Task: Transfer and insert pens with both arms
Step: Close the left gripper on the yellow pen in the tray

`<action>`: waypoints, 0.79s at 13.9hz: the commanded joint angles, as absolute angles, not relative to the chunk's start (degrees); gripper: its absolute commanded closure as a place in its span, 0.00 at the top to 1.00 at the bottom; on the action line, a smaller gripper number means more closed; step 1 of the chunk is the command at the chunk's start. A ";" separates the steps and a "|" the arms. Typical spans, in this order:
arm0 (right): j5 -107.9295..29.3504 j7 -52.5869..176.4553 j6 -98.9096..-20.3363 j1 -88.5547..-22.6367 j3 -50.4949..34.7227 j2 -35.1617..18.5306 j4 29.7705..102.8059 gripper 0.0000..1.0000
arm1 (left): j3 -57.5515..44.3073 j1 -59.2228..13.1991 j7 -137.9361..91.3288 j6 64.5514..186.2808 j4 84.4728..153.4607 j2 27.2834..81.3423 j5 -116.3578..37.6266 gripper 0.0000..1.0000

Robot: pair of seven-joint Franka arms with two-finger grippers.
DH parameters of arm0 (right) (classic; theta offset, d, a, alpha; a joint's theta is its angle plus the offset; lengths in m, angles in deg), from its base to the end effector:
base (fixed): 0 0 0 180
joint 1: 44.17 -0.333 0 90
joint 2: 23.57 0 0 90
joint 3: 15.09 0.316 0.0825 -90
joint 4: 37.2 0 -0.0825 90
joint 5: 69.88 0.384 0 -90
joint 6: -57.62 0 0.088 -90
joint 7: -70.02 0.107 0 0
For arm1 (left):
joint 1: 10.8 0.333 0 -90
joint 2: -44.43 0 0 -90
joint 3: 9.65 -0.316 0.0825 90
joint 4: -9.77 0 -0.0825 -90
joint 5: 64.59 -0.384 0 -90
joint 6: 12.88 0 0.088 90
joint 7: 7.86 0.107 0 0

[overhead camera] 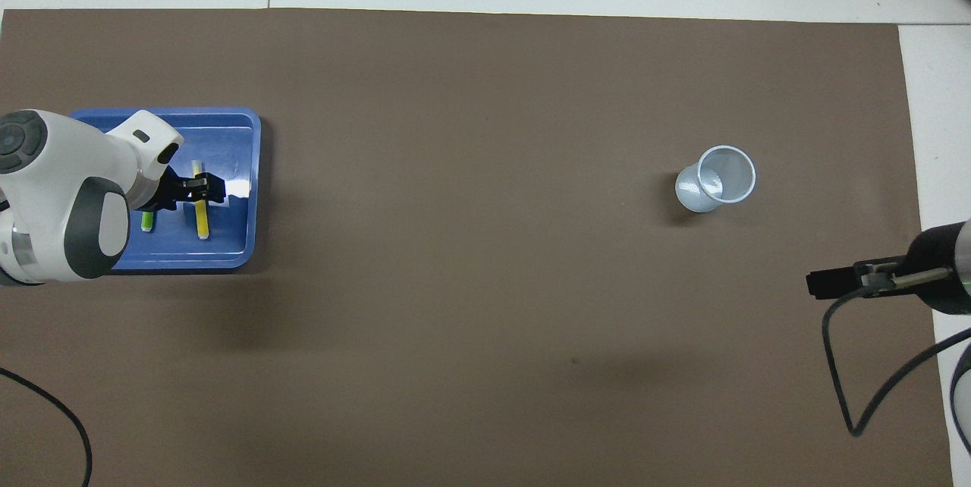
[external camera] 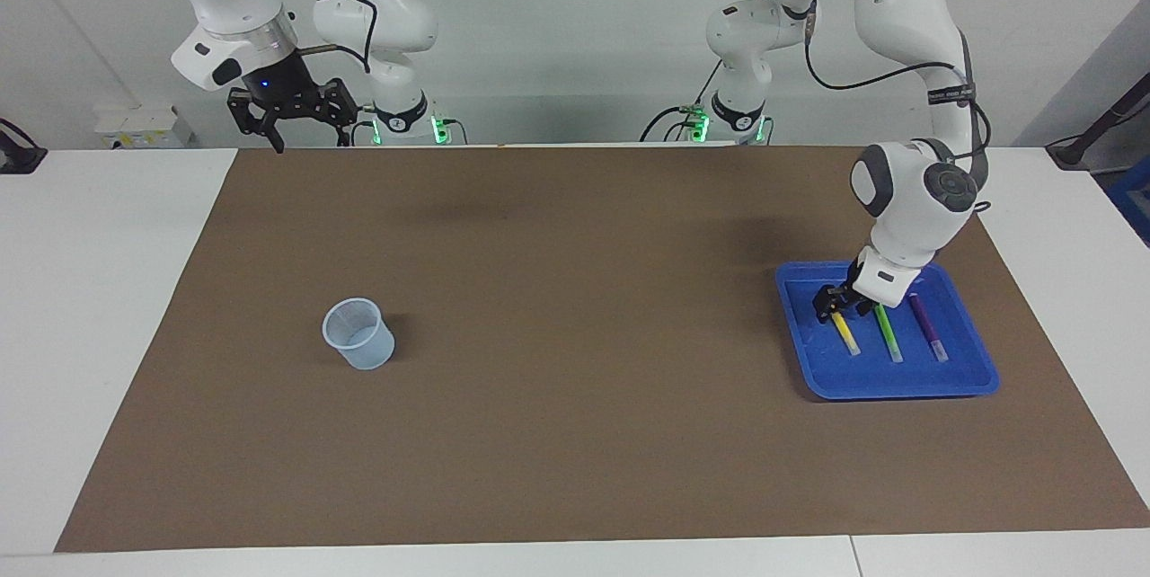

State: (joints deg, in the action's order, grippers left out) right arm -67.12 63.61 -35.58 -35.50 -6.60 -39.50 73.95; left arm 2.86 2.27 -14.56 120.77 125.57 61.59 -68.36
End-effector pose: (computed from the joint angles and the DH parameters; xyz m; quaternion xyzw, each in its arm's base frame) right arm 0.4676 0.0114 0.5950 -0.9986 -0.0493 0.0188 0.0049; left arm 0.5987 0.0110 0.3074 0.9989 0.0459 0.0097 0.0084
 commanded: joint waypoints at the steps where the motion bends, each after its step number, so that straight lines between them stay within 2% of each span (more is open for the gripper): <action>1: -68.47 62.55 -36.25 -35.29 -6.56 -40.97 75.56 1.00 | 2.74 1.86 -14.72 123.52 126.40 62.44 -69.86 0.77; 2: -68.47 62.55 -36.16 -35.29 -6.56 -40.97 75.56 1.00 | 2.74 1.95 -14.72 123.70 126.40 62.53 -69.86 0.76; 7: -68.47 60.54 -36.24 -34.68 -6.56 -40.88 75.39 1.00 | 2.74 2.30 -14.54 123.44 126.40 62.62 -70.39 0.39; 9: -68.65 60.26 -35.02 -34.59 -6.91 -40.88 75.13 1.00 | 2.74 2.13 -14.54 123.00 126.31 62.53 -70.39 0.30; 11: -68.74 60.35 -33.17 -34.50 -7.18 -40.88 74.95 1.00 | 2.74 2.04 -14.54 122.74 126.31 62.45 -70.48 0.13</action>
State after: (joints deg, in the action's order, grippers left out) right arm -67.25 62.29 -34.29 -35.23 -7.15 -39.56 74.00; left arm 3.19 2.22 -14.50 122.32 125.49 62.44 -68.97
